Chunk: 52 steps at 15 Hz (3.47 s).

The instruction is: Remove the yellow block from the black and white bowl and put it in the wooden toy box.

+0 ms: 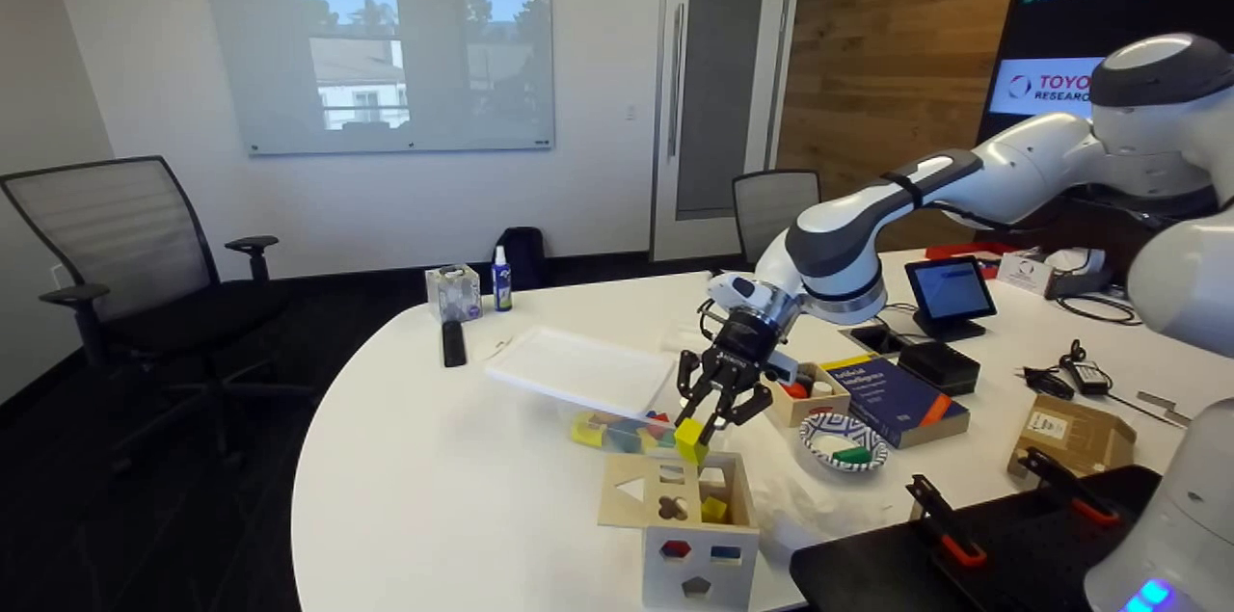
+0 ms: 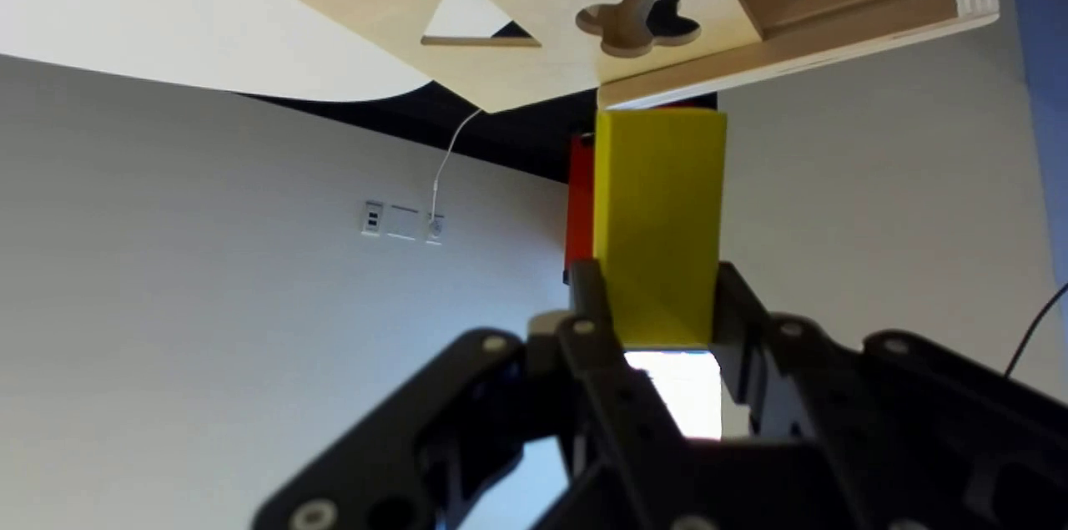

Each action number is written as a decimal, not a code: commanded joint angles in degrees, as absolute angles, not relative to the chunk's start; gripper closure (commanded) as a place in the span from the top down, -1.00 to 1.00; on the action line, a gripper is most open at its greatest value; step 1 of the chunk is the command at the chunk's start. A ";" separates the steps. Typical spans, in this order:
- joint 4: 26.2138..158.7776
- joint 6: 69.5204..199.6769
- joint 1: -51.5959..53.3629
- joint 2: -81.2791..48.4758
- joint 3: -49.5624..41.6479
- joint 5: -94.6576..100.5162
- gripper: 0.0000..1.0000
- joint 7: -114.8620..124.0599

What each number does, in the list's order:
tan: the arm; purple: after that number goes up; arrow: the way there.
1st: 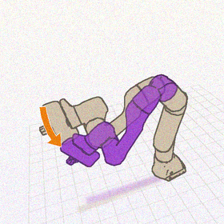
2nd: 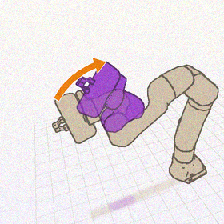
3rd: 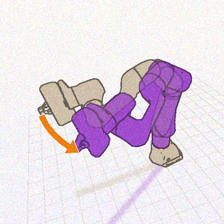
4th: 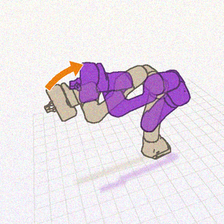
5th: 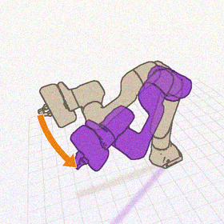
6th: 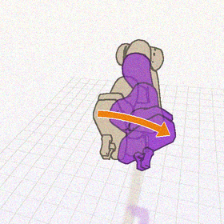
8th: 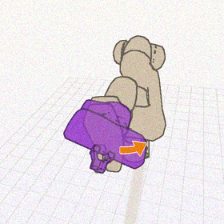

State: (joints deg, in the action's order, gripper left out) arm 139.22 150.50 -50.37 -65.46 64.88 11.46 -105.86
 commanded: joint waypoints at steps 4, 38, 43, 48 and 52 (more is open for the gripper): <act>133.34 141.25 -50.26 -69.93 64.15 7.14 -0.83 -114.33; 106.50 115.75 -27.89 -70.15 48.04 -15.57 -0.83 -131.70; 104.91 114.07 -25.70 -69.31 46.10 -17.08 -0.83 -132.15; 103.90 112.31 -24.37 -68.21 44.64 -18.21 -0.83 -133.22; 103.02 111.02 -22.97 -67.31 43.14 -19.12 -0.83 -134.20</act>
